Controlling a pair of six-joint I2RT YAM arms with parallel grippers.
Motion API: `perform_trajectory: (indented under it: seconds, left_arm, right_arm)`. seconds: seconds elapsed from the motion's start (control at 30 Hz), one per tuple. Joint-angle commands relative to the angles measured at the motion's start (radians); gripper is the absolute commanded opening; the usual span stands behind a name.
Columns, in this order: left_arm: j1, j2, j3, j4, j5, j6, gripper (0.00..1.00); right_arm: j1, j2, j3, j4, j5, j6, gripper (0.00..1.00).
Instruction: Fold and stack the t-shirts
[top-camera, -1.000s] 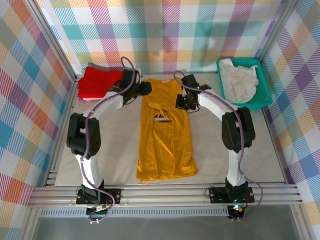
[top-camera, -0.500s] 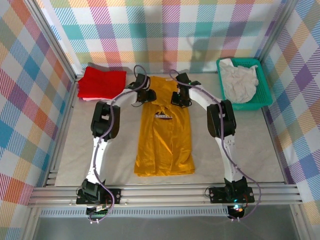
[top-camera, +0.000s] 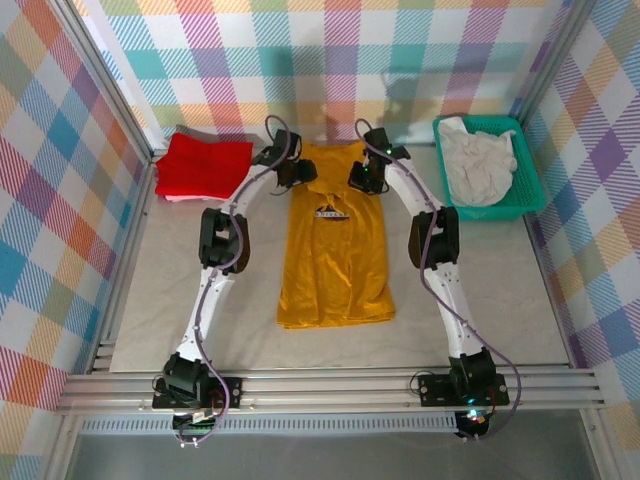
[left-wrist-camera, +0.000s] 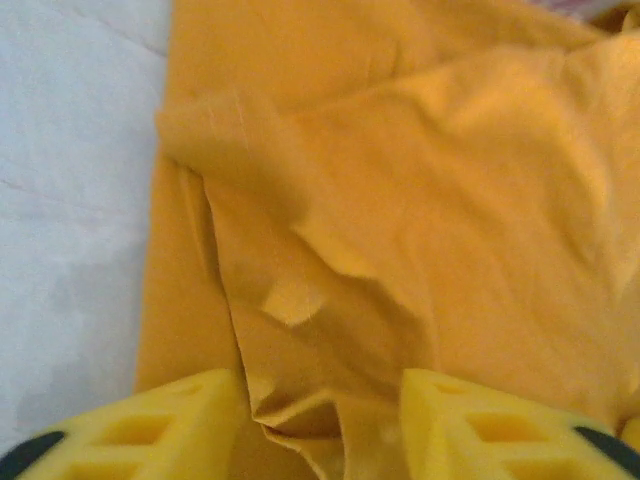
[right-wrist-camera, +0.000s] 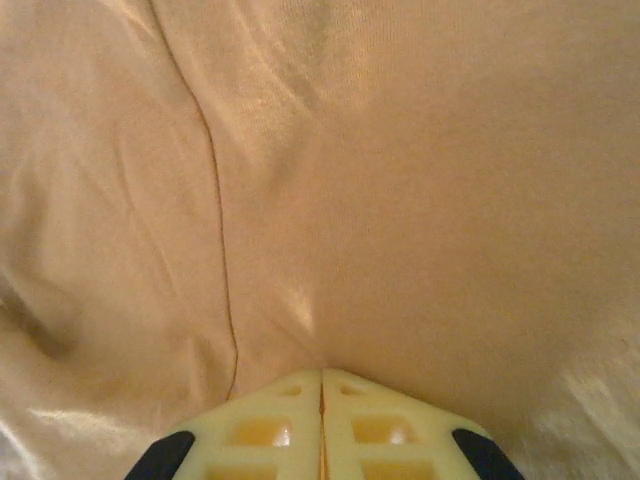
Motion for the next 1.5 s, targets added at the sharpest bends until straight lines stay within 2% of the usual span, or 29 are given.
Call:
perform_trajectory:
  seconds: [0.0,0.03,0.1,0.2,0.23,0.3,0.37,0.43,0.5,0.57,0.73,0.93,1.07,1.17,1.4,1.47]
  left_arm:
    - [0.011,-0.134,0.046,-0.113,-0.005,0.033,0.54]
    - [0.005,-0.218,-0.034,-0.09,-0.005,0.043,0.57]
    - [-0.011,-0.432,-0.305,0.023,-0.002,0.043,0.6]
    - [-0.056,-0.817,-0.823,0.289,-0.04,0.037,0.63]
    - [-0.075,-0.941,-0.988,0.377,-0.05,0.045,0.67]
    - [-0.104,-1.168,-1.279,0.474,-0.072,0.04,0.83]
    - [-0.111,-1.343,-1.532,0.547,-0.051,0.027,1.0]
    - [-0.109,-1.482,-1.702,0.541,-0.045,0.029,1.0]
    - [-0.109,-1.592,-1.83,0.471,-0.048,0.02,1.0]
    - [-0.109,-1.661,-1.904,0.413,-0.009,-0.009,1.0]
    - [-0.111,-1.703,-2.05,0.423,0.114,-0.161,0.76]
    - [-0.124,-1.696,-2.133,0.441,0.205,-0.236,0.75]
    - [-0.155,-1.68,-2.123,0.382,0.201,-0.232,0.74]
    - [-0.174,-1.648,-2.141,0.415,0.228,-0.242,0.69]
    - [-0.245,-1.507,-2.101,0.434,0.22,-0.239,0.66]
    - [-0.256,-1.481,-2.097,0.45,0.228,-0.237,0.62]
  right_arm:
    - [0.001,-0.179,-0.033,-0.081,-0.082,-0.02,0.14]
    - [0.007,-0.265,-0.105,-0.07,-0.093,-0.03,0.17]
    - [0.022,-0.463,-0.328,0.008,-0.089,-0.055,0.2]
    - [0.046,-0.826,-0.827,0.264,-0.082,-0.064,0.25]
    - [0.053,-0.96,-1.008,0.362,-0.075,-0.062,0.28]
    - [0.059,-1.194,-1.32,0.503,-0.082,-0.065,0.34]
    - [0.065,-1.381,-1.55,0.555,-0.063,-0.081,0.38]
    - [0.067,-1.523,-1.713,0.54,-0.026,-0.074,0.41]
    - [0.067,-1.624,-1.838,0.518,-0.049,-0.081,0.46]
    - [0.066,-1.665,-1.906,0.478,-0.047,-0.061,0.48]
    - [0.057,-1.616,-1.975,0.483,-0.112,0.033,0.5]
    - [0.038,-1.543,-2.026,0.504,-0.184,0.105,0.5]
    - [0.037,-1.546,-2.067,0.483,-0.174,0.112,0.51]
    - [0.037,-1.556,-2.097,0.501,-0.166,0.106,0.53]
    - [0.037,-1.543,-2.142,0.566,-0.185,0.123,0.53]
    - [0.037,-1.557,-2.145,0.565,-0.171,0.116,0.54]
